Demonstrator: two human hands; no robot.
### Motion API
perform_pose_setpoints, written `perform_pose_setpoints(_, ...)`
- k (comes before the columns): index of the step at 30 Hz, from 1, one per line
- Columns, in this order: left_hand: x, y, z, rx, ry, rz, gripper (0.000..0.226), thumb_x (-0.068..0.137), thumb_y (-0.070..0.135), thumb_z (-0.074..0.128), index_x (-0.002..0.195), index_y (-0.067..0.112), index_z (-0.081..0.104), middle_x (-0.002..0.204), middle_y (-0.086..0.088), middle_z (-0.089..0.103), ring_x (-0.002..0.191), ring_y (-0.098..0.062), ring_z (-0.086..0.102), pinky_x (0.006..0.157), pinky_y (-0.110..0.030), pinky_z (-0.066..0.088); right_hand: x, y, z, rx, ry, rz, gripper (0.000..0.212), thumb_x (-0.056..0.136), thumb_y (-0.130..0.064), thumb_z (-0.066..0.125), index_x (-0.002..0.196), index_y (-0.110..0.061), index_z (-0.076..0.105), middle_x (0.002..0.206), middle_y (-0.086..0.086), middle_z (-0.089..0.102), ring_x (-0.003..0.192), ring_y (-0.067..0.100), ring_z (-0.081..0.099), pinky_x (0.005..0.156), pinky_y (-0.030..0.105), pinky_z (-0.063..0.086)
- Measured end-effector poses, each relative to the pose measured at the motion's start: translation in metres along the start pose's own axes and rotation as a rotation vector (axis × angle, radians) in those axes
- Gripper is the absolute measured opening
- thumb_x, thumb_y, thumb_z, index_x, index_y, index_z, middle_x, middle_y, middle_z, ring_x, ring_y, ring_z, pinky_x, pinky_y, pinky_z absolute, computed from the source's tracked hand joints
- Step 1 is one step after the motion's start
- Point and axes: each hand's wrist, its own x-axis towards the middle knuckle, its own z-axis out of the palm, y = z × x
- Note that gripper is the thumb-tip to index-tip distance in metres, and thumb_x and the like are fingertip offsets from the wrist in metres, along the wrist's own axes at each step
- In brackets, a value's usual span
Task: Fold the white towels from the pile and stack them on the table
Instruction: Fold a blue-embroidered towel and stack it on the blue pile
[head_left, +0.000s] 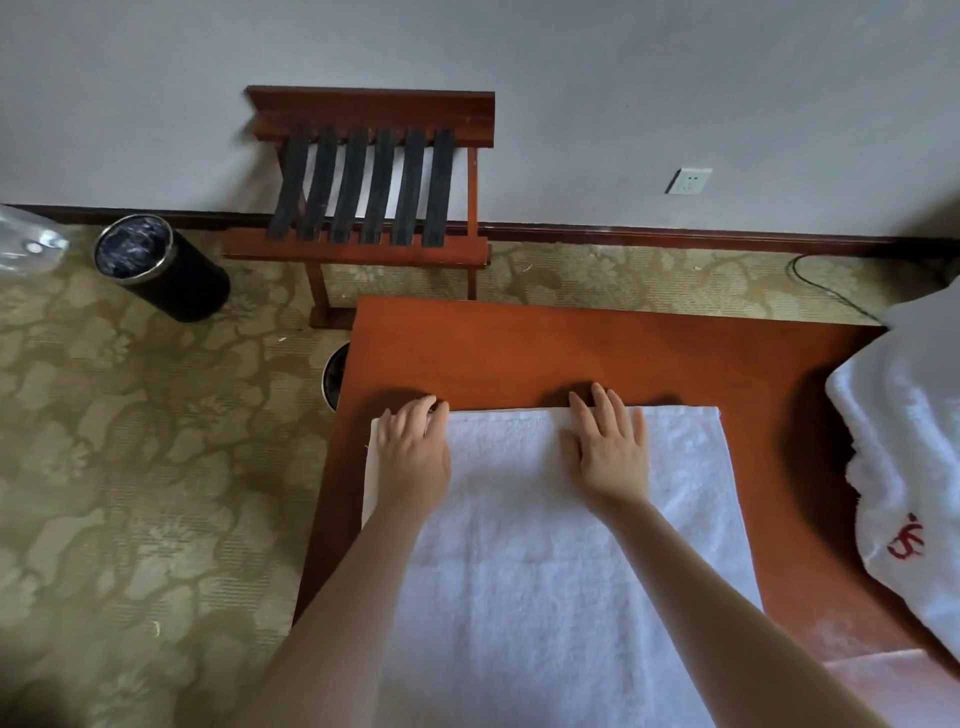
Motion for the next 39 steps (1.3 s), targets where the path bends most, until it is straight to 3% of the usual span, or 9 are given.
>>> perform_pose_setpoints(4, 0.022, -0.004, -0.013, 0.063, -0.158, 0.023, 0.020, 0.083, 0.017, 0.059, 0.100, 0.009, 0.064, 0.095, -0.006, 0.057, 0.086, -0.028, 0.054, 0.077, -0.039, 0.043, 0.019, 0.002, -0.014, -0.062, 0.010, -0.122, 0.034, 0.088, -0.031, 0.060, 0.117, -0.012, 0.062, 0.112, 0.007, 0.058, 0.101, 0.030, 0.054, 0.085, 0.041, 0.041)
perform_pose_setpoints(9, 0.053, -0.006, -0.020, 0.218, -0.433, 0.086, 0.017, 0.083, 0.032, 0.051, 0.092, 0.017, 0.052, 0.092, 0.004, 0.043, 0.099, -0.021, 0.040, 0.076, -0.031, 0.027, 0.043, 0.006, -0.031, -0.231, -0.172, -0.195, 0.036, 0.090, -0.051, 0.050, 0.111, -0.023, 0.055, 0.110, -0.004, 0.055, 0.105, 0.020, 0.043, 0.078, 0.031, 0.033)
perform_pose_setpoints(13, 0.062, 0.007, -0.030, 0.324, -0.500, 0.094, 0.012, 0.087, 0.024, 0.053, 0.088, 0.015, 0.061, 0.097, 0.002, 0.044, 0.100, -0.022, 0.045, 0.074, -0.030, 0.029, 0.054, 0.005, -0.043, -0.339, -0.293, -0.216, 0.038, 0.093, -0.055, 0.045, 0.106, -0.023, 0.061, 0.109, -0.004, 0.055, 0.107, 0.018, 0.044, 0.079, 0.030, 0.035)
perform_pose_setpoints(18, 0.051, 0.022, -0.038, 0.352, -0.587, -0.078, 0.026, 0.087, -0.003, 0.045, 0.108, 0.010, 0.054, 0.103, -0.005, 0.061, 0.087, -0.024, 0.060, 0.060, -0.031, 0.037, 0.043, 0.011, -0.055, -0.305, -0.328, -0.091, 0.030, 0.098, -0.045, 0.044, 0.098, -0.017, 0.055, 0.095, 0.000, 0.060, 0.077, 0.021, 0.056, 0.059, 0.030, 0.039)
perform_pose_setpoints(24, 0.030, 0.022, -0.044, 0.289, -0.598, -0.354, 0.033, 0.090, 0.000, 0.048, 0.120, 0.011, 0.054, 0.116, -0.008, 0.060, 0.105, -0.027, 0.060, 0.071, -0.032, 0.047, 0.014, 0.040, -0.065, -0.187, -0.327, 0.051, 0.027, 0.101, -0.032, 0.042, 0.113, -0.011, 0.052, 0.111, 0.009, 0.056, 0.093, 0.031, 0.061, 0.064, 0.033, 0.043)
perform_pose_setpoints(28, 0.021, 0.022, -0.045, 0.055, -0.485, -0.513, 0.031, 0.092, -0.003, 0.041, 0.117, 0.005, 0.055, 0.107, -0.013, 0.063, 0.097, -0.031, 0.063, 0.079, -0.038, 0.052, -0.004, 0.046, -0.073, -0.028, -0.228, 0.102, 0.020, 0.100, -0.030, 0.045, 0.093, -0.011, 0.047, 0.096, 0.010, 0.059, 0.077, 0.030, 0.056, 0.058, 0.034, 0.037)
perform_pose_setpoints(31, 0.017, 0.029, -0.055, 0.023, -0.426, -0.472, 0.027, 0.087, -0.005, 0.045, 0.110, 0.005, 0.053, 0.105, -0.014, 0.062, 0.098, -0.033, 0.060, 0.069, -0.035, 0.047, -0.015, 0.049, -0.083, -0.005, -0.195, 0.130, 0.019, 0.099, -0.028, 0.047, 0.091, -0.011, 0.044, 0.087, 0.010, 0.059, 0.067, 0.026, 0.049, 0.054, 0.032, 0.035)
perform_pose_setpoints(34, 0.013, 0.033, -0.067, 0.080, -0.403, -0.368, 0.031, 0.084, -0.006, 0.040, 0.110, 0.006, 0.051, 0.110, -0.013, 0.060, 0.103, -0.031, 0.056, 0.082, -0.034, 0.042, -0.022, 0.051, -0.096, 0.005, -0.165, 0.136, 0.020, 0.099, -0.026, 0.047, 0.098, -0.007, 0.053, 0.083, 0.009, 0.058, 0.066, 0.025, 0.048, 0.054, 0.030, 0.033)
perform_pose_setpoints(39, 0.016, 0.034, -0.097, 0.186, -0.218, -0.200, 0.019, 0.090, 0.004, 0.044, 0.105, 0.007, 0.055, 0.111, -0.010, 0.057, 0.101, -0.027, 0.054, 0.089, -0.032, 0.036, -0.024, 0.049, -0.123, 0.074, -0.108, 0.151, 0.025, 0.096, -0.029, 0.054, 0.080, -0.012, 0.048, 0.092, 0.008, 0.056, 0.070, 0.021, 0.048, 0.055, 0.030, 0.032)
